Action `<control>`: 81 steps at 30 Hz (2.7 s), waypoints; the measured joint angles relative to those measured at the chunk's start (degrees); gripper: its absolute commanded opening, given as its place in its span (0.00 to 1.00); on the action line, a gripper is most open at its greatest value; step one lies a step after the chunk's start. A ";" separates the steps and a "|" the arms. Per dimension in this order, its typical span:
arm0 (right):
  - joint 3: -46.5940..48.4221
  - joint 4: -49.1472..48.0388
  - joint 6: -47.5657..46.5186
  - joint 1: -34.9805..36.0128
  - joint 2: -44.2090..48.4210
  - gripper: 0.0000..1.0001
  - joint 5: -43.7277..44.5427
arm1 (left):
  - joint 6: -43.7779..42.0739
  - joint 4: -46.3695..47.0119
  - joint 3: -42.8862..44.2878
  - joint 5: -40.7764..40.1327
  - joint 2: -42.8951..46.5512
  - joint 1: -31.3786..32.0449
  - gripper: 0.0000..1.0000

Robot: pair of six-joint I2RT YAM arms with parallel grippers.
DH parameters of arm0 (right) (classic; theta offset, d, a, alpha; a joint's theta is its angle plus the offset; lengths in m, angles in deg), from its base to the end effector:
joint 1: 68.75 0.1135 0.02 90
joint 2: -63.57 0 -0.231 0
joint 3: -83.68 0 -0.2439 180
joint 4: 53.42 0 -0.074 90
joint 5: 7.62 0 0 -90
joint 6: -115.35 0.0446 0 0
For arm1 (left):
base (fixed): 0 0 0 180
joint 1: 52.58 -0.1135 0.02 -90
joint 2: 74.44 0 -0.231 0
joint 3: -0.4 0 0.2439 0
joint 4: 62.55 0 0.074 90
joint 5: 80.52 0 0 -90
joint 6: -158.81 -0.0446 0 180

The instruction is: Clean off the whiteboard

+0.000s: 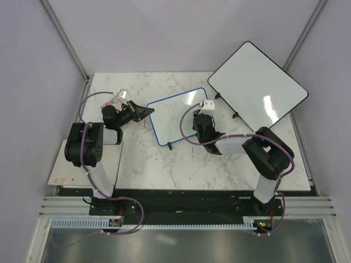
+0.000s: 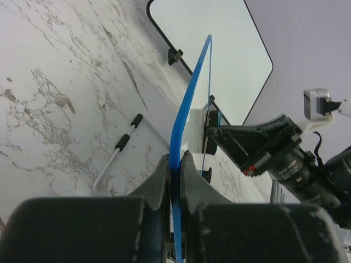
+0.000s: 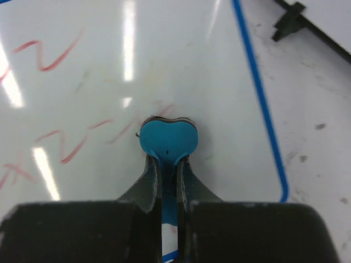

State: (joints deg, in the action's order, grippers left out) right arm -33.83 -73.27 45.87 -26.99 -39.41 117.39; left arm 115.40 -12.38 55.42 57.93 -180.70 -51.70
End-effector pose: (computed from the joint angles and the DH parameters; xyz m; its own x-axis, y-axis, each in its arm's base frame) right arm 0.2862 0.2212 0.1413 -0.2971 0.1196 -0.9473 -0.0436 0.9894 0.1386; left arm 0.3404 -0.0386 0.1431 -0.5637 -0.4732 -0.6769 0.5076 0.4481 -0.7359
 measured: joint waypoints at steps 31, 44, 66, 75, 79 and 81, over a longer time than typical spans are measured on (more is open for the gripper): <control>-2.51 5.97 0.20 2.80 1.86 0.00 2.32 | 0.04 -0.37 0.52 1.38 -0.09 -0.02 0.02; 9.44 14.45 -6.97 -3.87 -0.02 0.00 -5.88 | 0.11 -0.52 0.52 1.36 -0.09 -0.07 0.02; 22.18 20.28 -11.67 3.39 -6.19 0.00 -15.80 | 1.40 -0.96 0.57 1.27 -1.01 -0.55 0.02; 22.18 20.02 -9.38 10.93 -8.28 0.00 -12.52 | 1.33 -1.01 0.85 1.55 -1.40 -0.66 0.02; 21.92 20.09 -7.08 9.99 -8.04 0.00 -12.63 | 1.33 -0.90 0.87 1.49 -1.44 -0.66 0.02; 20.92 19.45 -5.57 8.79 -7.43 0.00 -14.12 | 1.33 -0.79 0.90 1.44 -1.51 -0.52 0.02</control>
State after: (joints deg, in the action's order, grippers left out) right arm -12.91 -53.81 40.29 -18.20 -46.84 103.27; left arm 116.73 -13.17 56.31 59.37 -182.20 -52.22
